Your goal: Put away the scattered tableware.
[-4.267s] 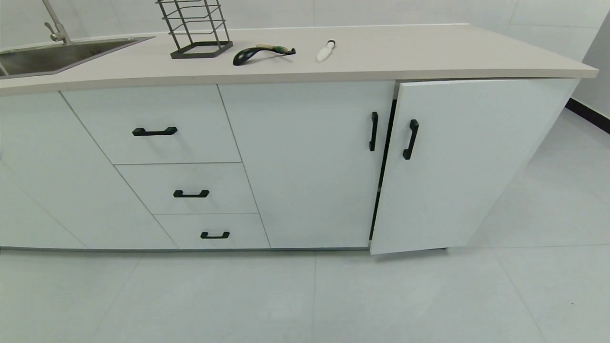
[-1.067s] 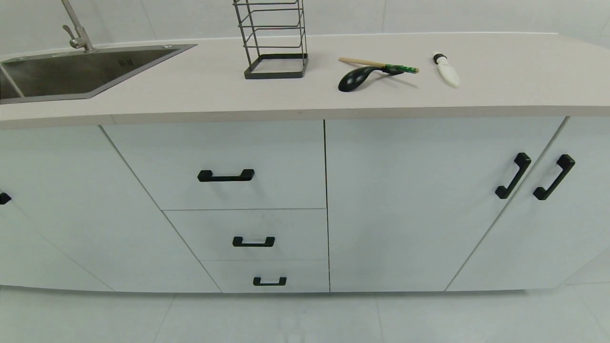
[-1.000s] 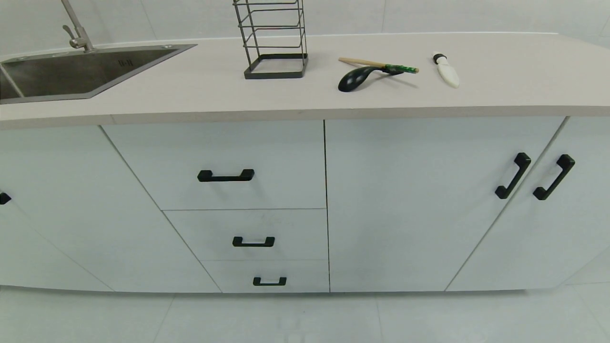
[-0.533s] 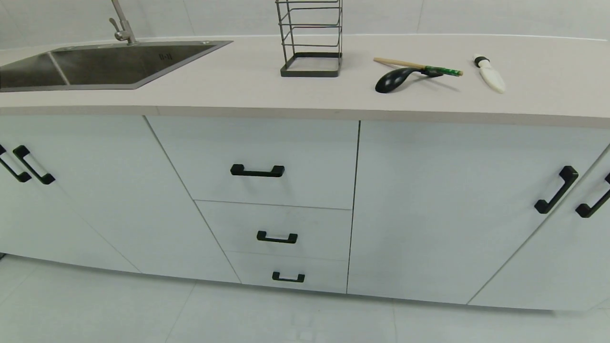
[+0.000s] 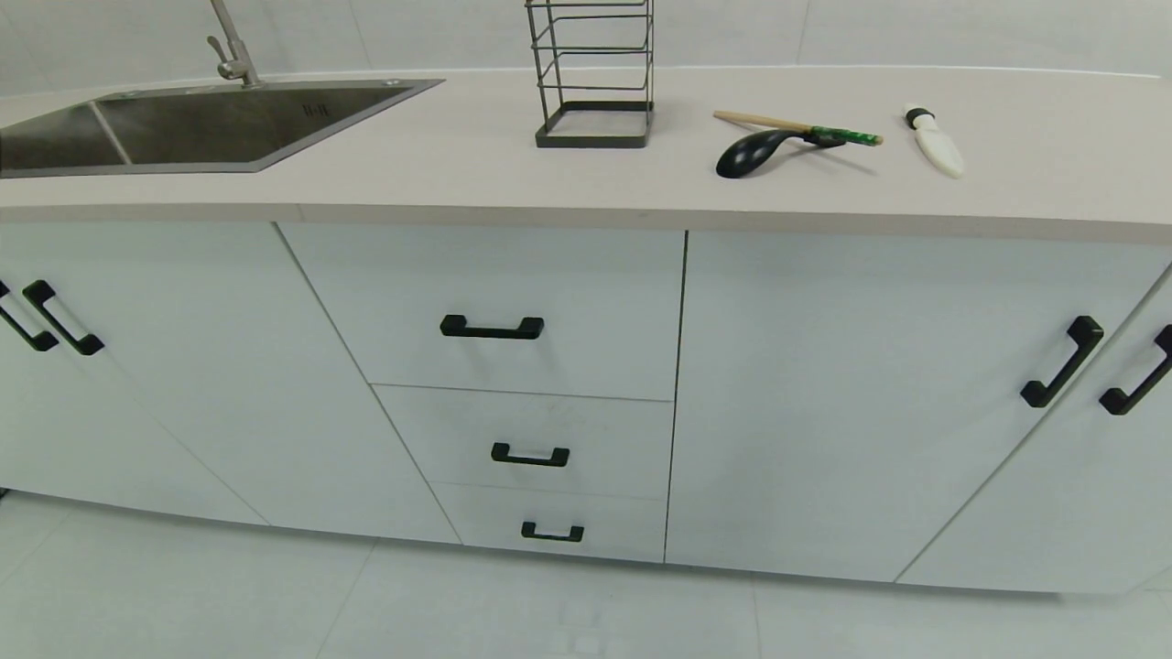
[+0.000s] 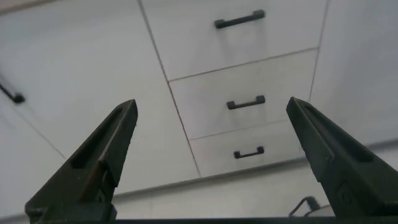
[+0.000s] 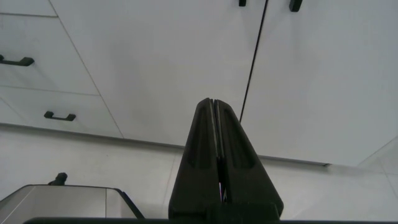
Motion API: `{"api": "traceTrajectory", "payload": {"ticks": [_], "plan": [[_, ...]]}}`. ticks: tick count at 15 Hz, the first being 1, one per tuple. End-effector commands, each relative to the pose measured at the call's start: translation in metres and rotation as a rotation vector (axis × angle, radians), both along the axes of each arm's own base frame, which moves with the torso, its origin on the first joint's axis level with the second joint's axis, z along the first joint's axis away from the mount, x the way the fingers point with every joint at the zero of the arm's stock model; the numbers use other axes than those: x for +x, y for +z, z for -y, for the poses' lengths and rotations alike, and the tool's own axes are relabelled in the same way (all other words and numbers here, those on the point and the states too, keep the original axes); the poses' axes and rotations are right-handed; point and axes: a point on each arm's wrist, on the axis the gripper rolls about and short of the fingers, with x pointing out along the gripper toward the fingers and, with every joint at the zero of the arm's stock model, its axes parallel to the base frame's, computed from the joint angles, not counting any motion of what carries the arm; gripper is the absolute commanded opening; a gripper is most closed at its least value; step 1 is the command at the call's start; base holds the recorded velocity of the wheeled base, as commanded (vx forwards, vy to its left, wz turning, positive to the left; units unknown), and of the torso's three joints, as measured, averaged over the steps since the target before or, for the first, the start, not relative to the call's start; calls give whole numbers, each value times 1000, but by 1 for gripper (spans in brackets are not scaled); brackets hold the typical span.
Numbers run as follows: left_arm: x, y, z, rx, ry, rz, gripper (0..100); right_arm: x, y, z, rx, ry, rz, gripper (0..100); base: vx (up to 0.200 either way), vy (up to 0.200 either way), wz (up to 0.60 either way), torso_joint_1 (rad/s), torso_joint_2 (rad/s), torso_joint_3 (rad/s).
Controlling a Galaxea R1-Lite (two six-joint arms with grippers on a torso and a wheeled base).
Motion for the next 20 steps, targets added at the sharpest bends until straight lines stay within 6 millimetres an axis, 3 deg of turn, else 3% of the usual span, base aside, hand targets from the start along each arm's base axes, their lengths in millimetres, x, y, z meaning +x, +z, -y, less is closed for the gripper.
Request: {"api": "traceTrajectory", "payload": {"ticks": [1, 2, 4, 6, 10, 14, 20], "plan": [[32, 42, 3, 194, -124, -55, 100, 0, 0, 0, 0, 0, -1, 0, 0, 0, 0, 0, 0, 0], [71, 82, 7, 388, -183, -40, 100, 0, 0, 0, 0, 0, -1, 0, 0, 0, 0, 0, 0, 0], [101, 96, 15, 498, -273, -40, 100, 0, 0, 0, 0, 0, -1, 0, 0, 0, 0, 0, 0, 0], [115, 83, 22, 552, -351, -134, 100, 0, 0, 0, 0, 0, -1, 0, 0, 0, 0, 0, 0, 0], [120, 53, 25, 664, -464, -388, 100, 0, 0, 0, 0, 0, -1, 0, 0, 0, 0, 0, 0, 0], [161, 41, 34, 867, -537, -427, 100, 0, 0, 0, 0, 0, -1, 0, 0, 0, 0, 0, 0, 0], [234, 25, 66, 1080, -722, -408, 100, 0, 0, 0, 0, 0, -2, 0, 0, 0, 0, 0, 0, 0]]}}
